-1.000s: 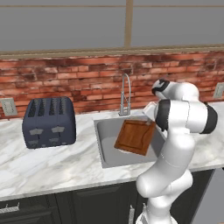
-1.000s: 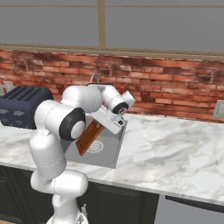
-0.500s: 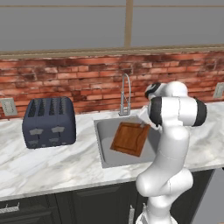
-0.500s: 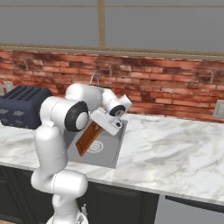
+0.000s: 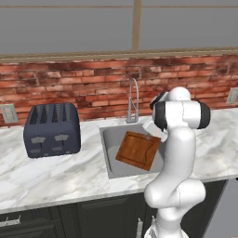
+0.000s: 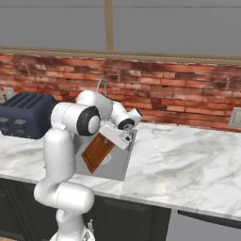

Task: Move the cutting board and knife to the sink. Then move spray from the cabinet to the counter.

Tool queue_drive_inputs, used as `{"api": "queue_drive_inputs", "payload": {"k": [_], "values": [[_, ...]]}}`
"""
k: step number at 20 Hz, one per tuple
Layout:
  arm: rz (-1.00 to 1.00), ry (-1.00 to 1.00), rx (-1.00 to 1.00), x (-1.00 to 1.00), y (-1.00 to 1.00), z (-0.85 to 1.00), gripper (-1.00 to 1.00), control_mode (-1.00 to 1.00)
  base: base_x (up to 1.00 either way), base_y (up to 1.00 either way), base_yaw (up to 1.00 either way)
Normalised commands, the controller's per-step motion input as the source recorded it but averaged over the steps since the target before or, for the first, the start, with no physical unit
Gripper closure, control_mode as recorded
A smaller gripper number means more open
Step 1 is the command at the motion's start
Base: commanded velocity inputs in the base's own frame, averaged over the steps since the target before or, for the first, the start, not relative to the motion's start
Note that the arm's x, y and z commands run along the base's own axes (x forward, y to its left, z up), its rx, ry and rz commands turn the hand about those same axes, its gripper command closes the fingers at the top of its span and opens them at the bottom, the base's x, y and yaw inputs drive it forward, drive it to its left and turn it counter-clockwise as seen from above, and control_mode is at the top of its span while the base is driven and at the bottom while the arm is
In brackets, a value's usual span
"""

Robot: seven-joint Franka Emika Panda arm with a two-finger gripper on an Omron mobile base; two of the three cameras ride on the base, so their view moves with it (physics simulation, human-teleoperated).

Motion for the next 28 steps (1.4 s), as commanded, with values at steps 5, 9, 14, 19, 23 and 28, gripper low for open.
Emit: {"api": "queue_drive_inputs", "payload": {"k": [5,9,14,19,23,28], "values": [[0.0,0.0,0.0,0.23,0.07,-0.26,1.0,-1.0,0.0,0.0,0.0],[0.0,0.0,0.0,0.0,0.0,0.0,-1.0,-1.0,0.0,0.0,0.0],[0.0,0.0,0.0,0.0,0.0,0.0,-1.0,-1.0,0.0,0.0,0.0],[0.0,-0.11,-0.01,0.0,0.0,0.01,-1.0,-1.0,0.0,0.0,0.0],[0.01,-0.22,-0.07,0.0,-0.01,0.05,-1.0,-1.0,0.0,0.0,0.0],[0.01,-0.29,-0.11,-0.05,-0.09,0.13,-1.0,-1.0,0.0,0.0,0.0]]}}
